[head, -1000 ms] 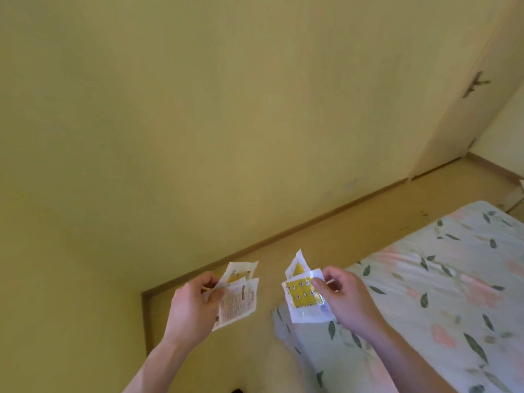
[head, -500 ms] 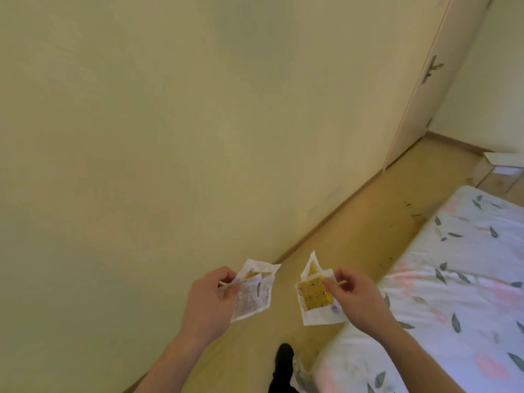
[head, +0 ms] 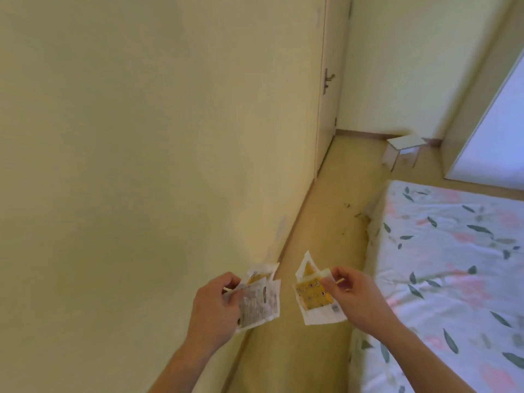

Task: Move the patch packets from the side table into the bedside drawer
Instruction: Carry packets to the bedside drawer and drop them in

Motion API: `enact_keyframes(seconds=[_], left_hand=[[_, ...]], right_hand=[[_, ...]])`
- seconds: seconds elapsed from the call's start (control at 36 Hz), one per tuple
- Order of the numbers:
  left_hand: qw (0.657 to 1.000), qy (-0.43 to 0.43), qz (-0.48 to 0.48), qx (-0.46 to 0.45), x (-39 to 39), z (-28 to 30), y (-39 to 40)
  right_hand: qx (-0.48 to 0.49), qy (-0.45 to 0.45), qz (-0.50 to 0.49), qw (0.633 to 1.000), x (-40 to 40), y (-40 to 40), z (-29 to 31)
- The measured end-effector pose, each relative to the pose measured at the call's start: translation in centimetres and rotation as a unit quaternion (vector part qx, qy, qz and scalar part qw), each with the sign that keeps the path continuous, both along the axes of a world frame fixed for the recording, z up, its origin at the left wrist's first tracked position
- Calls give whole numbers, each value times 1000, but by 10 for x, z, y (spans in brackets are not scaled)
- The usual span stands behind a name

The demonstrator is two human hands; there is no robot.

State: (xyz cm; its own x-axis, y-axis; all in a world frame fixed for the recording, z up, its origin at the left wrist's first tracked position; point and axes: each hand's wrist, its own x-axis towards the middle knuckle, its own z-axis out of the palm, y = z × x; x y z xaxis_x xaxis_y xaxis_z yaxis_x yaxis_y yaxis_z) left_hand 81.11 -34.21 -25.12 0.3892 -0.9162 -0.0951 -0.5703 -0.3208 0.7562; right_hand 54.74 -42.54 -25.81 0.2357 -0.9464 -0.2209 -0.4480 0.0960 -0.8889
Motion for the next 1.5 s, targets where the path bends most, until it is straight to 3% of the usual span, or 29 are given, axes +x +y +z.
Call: enact_keyframes(seconds=[0.33, 0.69, 0.89, 1.19, 1.5], left_hand=[[982, 27, -188, -17, 20, -8, -250], [933, -15, -358, -39, -73, 7, -473], [927, 16, -374, -32, -114, 3, -590], [943, 20, -325, -68, -142, 31, -792], [930, 35, -360, -58, -199, 7, -1004]], right_hand=[[-15, 49, -204, 978, 3, -137, 7], [-7, 85, -389, 917, -48, -236, 13], [-6, 91, -401, 912, -88, -348, 9], [-6, 72, -336, 939, -140, -575, 17], [-12, 59, -349, 935, -185, -779, 9]])
